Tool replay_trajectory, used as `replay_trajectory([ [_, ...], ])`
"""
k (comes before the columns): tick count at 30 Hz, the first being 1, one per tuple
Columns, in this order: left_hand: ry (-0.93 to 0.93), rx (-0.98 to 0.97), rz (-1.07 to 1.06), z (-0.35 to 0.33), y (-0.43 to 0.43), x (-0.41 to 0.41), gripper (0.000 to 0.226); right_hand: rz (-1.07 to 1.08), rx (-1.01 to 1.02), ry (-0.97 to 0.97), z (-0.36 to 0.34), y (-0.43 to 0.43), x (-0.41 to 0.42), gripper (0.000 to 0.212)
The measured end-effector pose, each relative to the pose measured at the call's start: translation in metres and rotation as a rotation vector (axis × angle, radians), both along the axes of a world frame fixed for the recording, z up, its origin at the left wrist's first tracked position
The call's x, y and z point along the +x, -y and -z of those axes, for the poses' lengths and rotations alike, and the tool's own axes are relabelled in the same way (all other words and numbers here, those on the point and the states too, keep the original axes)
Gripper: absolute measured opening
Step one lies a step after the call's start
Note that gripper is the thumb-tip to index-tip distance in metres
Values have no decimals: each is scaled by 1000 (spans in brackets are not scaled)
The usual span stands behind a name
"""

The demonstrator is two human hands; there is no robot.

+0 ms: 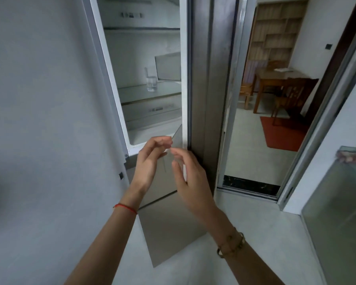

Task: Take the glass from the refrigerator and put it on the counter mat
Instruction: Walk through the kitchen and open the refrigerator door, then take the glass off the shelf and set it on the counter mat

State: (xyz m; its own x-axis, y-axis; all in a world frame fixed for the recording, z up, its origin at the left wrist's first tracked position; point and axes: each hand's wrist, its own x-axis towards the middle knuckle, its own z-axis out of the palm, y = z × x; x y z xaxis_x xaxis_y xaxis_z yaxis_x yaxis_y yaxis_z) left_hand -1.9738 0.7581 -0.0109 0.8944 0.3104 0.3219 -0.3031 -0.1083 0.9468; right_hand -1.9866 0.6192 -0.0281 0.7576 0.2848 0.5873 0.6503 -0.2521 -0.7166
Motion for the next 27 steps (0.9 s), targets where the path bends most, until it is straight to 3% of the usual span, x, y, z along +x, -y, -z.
replay_trajectory([
  [5,5,55,21,9,24,19,28,119,-211,7,-3,26,-4,48],
  [14,-19,102,84,14,76,42,27,405,-171,19,2,75,6,44],
  [22,-9,212,37,21,130,64,30,521,-67,197,17,150,34,38],
  [27,-34,303,-2,32,166,79,39,566,-173,378,19,186,63,31],
])
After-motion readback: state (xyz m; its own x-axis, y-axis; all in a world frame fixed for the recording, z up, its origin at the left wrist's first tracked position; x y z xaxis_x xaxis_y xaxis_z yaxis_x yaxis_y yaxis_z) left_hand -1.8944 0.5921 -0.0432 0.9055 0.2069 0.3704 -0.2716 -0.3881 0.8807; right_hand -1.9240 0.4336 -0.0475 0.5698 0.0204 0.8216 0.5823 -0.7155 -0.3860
